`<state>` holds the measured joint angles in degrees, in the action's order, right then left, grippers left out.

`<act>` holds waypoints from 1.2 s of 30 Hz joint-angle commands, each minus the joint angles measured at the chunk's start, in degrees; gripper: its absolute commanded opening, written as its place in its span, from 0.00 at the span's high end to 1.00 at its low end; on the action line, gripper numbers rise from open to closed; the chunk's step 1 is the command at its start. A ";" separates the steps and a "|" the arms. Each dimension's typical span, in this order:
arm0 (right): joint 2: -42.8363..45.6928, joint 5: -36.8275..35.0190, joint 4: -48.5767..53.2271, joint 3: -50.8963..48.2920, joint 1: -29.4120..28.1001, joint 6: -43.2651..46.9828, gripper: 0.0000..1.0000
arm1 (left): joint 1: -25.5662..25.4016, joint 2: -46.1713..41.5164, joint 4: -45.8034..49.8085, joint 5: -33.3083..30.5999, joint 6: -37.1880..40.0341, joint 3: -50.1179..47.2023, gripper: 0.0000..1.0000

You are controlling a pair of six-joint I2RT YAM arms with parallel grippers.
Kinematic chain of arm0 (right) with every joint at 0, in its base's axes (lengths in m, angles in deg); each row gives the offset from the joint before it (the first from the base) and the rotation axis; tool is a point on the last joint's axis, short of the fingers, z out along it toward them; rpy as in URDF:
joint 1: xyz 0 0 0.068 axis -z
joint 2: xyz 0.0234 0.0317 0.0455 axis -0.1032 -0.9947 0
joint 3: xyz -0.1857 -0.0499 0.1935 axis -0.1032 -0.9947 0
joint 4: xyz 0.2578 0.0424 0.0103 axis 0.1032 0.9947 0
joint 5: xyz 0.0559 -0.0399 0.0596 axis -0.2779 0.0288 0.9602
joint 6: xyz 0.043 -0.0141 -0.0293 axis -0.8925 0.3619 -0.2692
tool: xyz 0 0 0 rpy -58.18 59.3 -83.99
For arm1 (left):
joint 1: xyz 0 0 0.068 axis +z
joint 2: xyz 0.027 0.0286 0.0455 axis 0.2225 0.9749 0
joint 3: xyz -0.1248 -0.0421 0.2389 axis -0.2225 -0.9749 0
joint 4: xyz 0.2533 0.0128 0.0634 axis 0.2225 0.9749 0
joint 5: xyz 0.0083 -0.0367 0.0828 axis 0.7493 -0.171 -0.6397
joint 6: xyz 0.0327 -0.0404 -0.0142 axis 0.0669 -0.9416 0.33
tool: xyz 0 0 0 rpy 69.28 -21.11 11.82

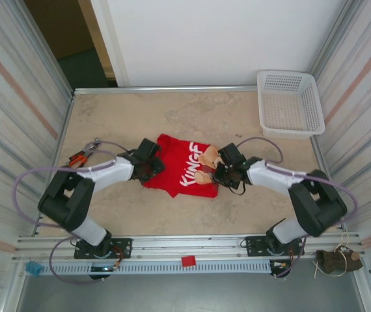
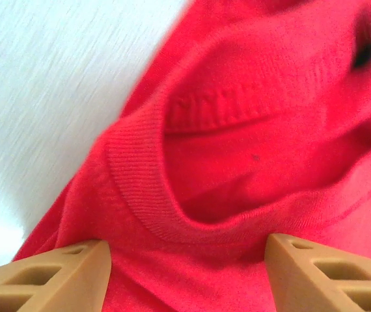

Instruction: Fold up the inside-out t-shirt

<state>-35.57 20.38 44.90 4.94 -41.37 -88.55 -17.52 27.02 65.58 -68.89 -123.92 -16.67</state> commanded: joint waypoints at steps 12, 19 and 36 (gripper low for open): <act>7.40 -5.96 9.34 13.71 4.49 11.68 0.38 | 13.52 10.47 10.22 12.36 35.02 34.37 0.33; -8.43 3.72 4.27 20.18 11.34 24.40 0.36 | 1.90 -0.50 6.08 14.01 21.79 19.49 0.32; -9.55 1.76 -0.97 4.32 7.19 13.77 1.00 | -9.42 0.77 -3.76 8.99 13.61 -3.36 0.32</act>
<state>-48.07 25.01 40.88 13.33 -31.88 -70.63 -28.93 28.34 59.86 -56.84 -111.83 -17.85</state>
